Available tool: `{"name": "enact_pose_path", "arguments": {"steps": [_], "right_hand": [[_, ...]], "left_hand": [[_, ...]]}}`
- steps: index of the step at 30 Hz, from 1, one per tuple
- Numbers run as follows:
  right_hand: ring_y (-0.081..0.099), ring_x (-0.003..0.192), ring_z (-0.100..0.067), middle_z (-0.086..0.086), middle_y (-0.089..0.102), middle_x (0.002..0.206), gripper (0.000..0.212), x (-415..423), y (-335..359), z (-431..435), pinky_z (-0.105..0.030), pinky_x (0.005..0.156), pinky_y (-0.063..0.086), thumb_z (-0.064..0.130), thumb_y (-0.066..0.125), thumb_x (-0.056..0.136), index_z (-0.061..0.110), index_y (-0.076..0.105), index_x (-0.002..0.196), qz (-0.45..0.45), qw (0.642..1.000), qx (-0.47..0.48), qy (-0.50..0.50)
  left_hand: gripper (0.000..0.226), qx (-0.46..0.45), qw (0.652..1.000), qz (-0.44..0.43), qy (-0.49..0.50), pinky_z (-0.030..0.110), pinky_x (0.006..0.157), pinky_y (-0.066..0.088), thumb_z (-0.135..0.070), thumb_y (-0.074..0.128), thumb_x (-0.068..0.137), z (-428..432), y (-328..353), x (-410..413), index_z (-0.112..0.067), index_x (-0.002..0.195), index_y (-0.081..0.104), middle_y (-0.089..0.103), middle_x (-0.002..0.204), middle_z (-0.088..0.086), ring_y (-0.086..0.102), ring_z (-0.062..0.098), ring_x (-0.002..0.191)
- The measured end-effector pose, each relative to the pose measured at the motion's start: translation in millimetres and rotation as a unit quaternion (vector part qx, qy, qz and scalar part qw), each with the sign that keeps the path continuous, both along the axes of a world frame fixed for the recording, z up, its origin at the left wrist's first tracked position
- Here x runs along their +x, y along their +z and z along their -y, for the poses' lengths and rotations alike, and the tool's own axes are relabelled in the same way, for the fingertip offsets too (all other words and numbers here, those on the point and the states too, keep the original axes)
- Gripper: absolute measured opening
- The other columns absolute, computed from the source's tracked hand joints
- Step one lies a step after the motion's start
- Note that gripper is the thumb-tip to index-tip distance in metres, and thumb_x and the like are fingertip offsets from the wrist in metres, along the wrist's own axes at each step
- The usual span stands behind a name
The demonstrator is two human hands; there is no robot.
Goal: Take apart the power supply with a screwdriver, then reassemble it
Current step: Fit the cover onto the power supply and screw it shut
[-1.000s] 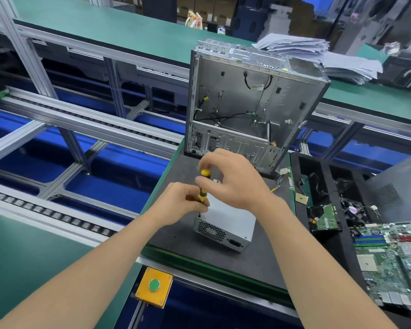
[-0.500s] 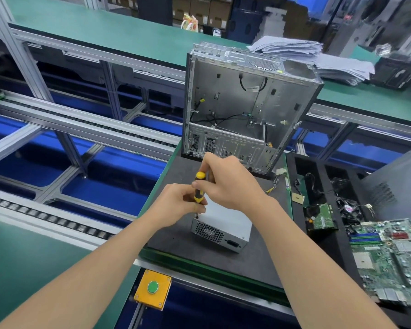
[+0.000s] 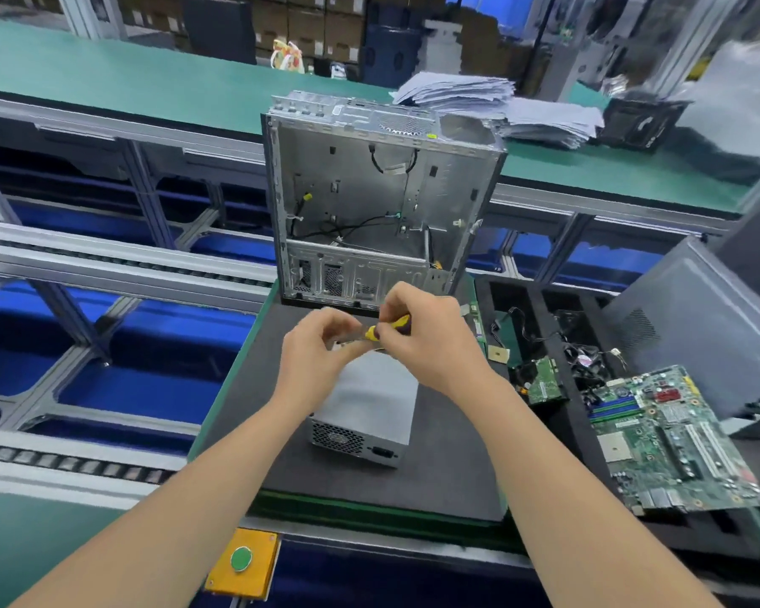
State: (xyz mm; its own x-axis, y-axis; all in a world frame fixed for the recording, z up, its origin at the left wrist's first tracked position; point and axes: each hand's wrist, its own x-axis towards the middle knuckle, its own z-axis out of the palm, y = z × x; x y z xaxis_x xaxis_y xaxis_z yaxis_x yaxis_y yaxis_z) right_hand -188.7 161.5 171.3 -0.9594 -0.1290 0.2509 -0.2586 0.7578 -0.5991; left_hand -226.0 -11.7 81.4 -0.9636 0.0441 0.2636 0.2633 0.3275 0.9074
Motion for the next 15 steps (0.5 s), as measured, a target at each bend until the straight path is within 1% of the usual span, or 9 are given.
{"name": "enact_pose_path", "arguments": {"steps": [1, 3, 5, 7, 8, 9, 12, 13, 15], "right_hand": [[0.061, 0.075, -0.015, 0.005, 0.068, 0.082, 0.011, 1, 0, -15, -0.037, 0.067, 0.053, 0.015, 0.072, 0.09, 0.018, 0.061, 0.09, -0.002, 1.0, -0.002, -0.023], [0.058, 0.079, -0.013, 0.006, 0.067, 0.083, 0.011, 5, -2, -48, -0.031, 0.066, 0.049, 0.016, 0.074, 0.088, 0.019, 0.064, 0.088, 0.008, 0.997, -0.005, -0.071], [0.055, 0.077, -0.009, 0.008, 0.066, 0.083, 0.013, 11, -6, -86, -0.026, 0.063, 0.045, 0.015, 0.076, 0.086, 0.02, 0.065, 0.085, 0.025, 0.993, -0.003, -0.116], [0.057, 0.078, -0.009, 0.007, 0.068, 0.085, 0.013, 21, -14, -126, -0.027, 0.066, 0.045, 0.009, 0.076, 0.083, 0.019, 0.066, 0.082, 0.042, 0.988, -0.003, -0.15], [0.06, 0.08, -0.011, 0.007, 0.07, 0.086, 0.014, 27, -19, -147, -0.027, 0.069, 0.046, 0.006, 0.075, 0.082, 0.018, 0.067, 0.081, 0.052, 0.985, -0.005, -0.165], [0.063, 0.08, -0.012, 0.006, 0.072, 0.086, 0.016, 33, -26, -166, -0.025, 0.071, 0.045, 0.003, 0.074, 0.081, 0.017, 0.068, 0.08, 0.065, 0.982, -0.006, -0.18], [0.064, 0.08, -0.014, 0.003, 0.074, 0.084, 0.019, 54, -52, -217, -0.021, 0.072, 0.04, -0.004, 0.074, 0.079, 0.015, 0.072, 0.079, 0.107, 0.971, 0.015, -0.212], [0.065, 0.082, -0.015, 0.003, 0.075, 0.086, 0.021, 60, -62, -231, -0.023, 0.075, 0.044, -0.006, 0.072, 0.078, 0.016, 0.072, 0.079, 0.119, 0.969, 0.018, -0.217], [0.066, 0.087, -0.017, 0.002, 0.074, 0.089, 0.024, 70, -82, -255, -0.031, 0.081, 0.051, -0.007, 0.072, 0.078, 0.017, 0.072, 0.079, 0.141, 0.965, 0.016, -0.222]], "left_hand": [[0.027, -0.02, 1.0, -0.007, 0.02, 0.008, 0.072, 0.046, -0.026, 0.09, 0.078, -15, 2, -2, -0.029, 0.095, 0.07, 0.069, 0.093, -0.009, 0.064, 0.005, 0.084], [0.029, -0.031, 0.999, 0.026, 0.022, 0.007, 0.066, 0.043, -0.022, 0.088, 0.08, -47, 5, -4, -0.023, 0.099, 0.067, 0.067, 0.091, -0.002, 0.06, 0.004, 0.076], [0.027, -0.045, 0.996, 0.076, -0.033, 0.008, 0.062, 0.041, -0.023, 0.086, 0.081, -82, 6, -3, -0.024, 0.097, 0.065, 0.069, 0.082, -0.004, 0.06, -0.001, 0.071], [0.017, -0.118, 0.983, 0.083, -0.112, 0.013, 0.066, 0.043, -0.024, 0.082, 0.083, -120, 2, -1, -0.027, 0.091, 0.067, 0.071, 0.076, -0.009, 0.062, -0.005, 0.071], [0.012, -0.161, 0.971, 0.079, -0.156, 0.016, 0.069, 0.045, -0.025, 0.079, 0.084, -140, -1, 1, -0.029, 0.087, 0.068, 0.072, 0.076, -0.01, 0.063, -0.004, 0.072], [0.009, -0.201, 0.956, 0.074, -0.201, 0.015, 0.07, 0.045, -0.025, 0.076, 0.086, -159, -4, 4, -0.031, 0.084, 0.069, 0.072, 0.078, -0.012, 0.063, -0.004, 0.073], [0.005, -0.294, 0.896, 0.056, -0.328, 0.006, 0.065, 0.038, -0.026, 0.073, 0.09, -215, -19, 15, -0.031, 0.088, 0.074, 0.066, 0.077, -0.02, 0.058, -0.012, 0.07], [0.006, -0.321, 0.876, 0.048, -0.358, 0.004, 0.065, 0.038, -0.026, 0.072, 0.091, -232, -26, 19, -0.028, 0.091, 0.077, 0.064, 0.076, -0.022, 0.057, -0.013, 0.069], [0.01, -0.364, 0.839, 0.05, -0.402, 0.004, 0.07, 0.041, -0.023, 0.07, 0.091, -263, -42, 26, -0.023, 0.097, 0.079, 0.067, 0.08, -0.018, 0.06, -0.005, 0.073]]}}
